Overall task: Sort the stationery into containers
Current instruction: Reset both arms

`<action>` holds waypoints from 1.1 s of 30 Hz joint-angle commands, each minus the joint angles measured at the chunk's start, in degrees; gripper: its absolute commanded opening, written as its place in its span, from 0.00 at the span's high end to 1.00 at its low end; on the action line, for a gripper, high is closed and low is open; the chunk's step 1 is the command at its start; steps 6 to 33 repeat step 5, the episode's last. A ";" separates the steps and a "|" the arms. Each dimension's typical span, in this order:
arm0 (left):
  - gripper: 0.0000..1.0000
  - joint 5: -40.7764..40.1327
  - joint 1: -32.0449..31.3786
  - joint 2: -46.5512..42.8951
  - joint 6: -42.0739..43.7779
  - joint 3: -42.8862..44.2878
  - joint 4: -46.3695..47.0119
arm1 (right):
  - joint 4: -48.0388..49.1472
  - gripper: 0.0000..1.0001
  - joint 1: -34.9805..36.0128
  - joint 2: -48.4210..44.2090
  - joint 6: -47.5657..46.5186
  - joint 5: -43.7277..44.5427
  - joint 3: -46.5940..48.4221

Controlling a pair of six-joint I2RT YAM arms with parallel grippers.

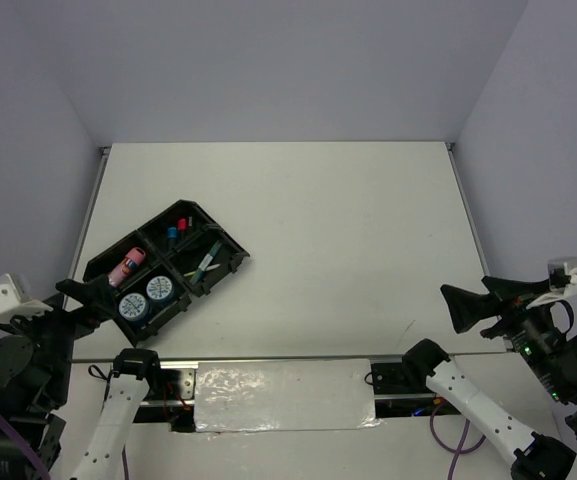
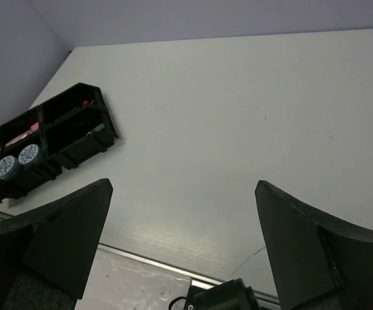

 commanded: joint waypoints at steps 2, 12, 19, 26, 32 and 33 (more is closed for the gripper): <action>0.01 -1.85 -0.27 -0.59 0.75 0.11 1.07 | 4.50 0.00 0.37 1.45 0.77 -0.38 -1.25; 0.01 -2.81 -0.27 -0.85 1.02 0.55 0.99 | 4.59 0.00 0.45 2.77 0.69 -0.56 -1.25; 0.01 -2.81 -0.27 -0.85 1.02 0.55 0.99 | 4.59 0.00 0.45 2.77 0.69 -0.56 -1.25; 0.01 -2.81 -0.27 -0.85 1.02 0.55 0.99 | 4.59 0.00 0.45 2.77 0.69 -0.56 -1.25; 0.01 -2.81 -0.27 -0.85 1.02 0.55 0.99 | 4.59 0.00 0.45 2.77 0.69 -0.56 -1.25; 0.01 -2.81 -0.27 -0.85 1.02 0.55 0.99 | 4.59 0.00 0.45 2.77 0.69 -0.56 -1.25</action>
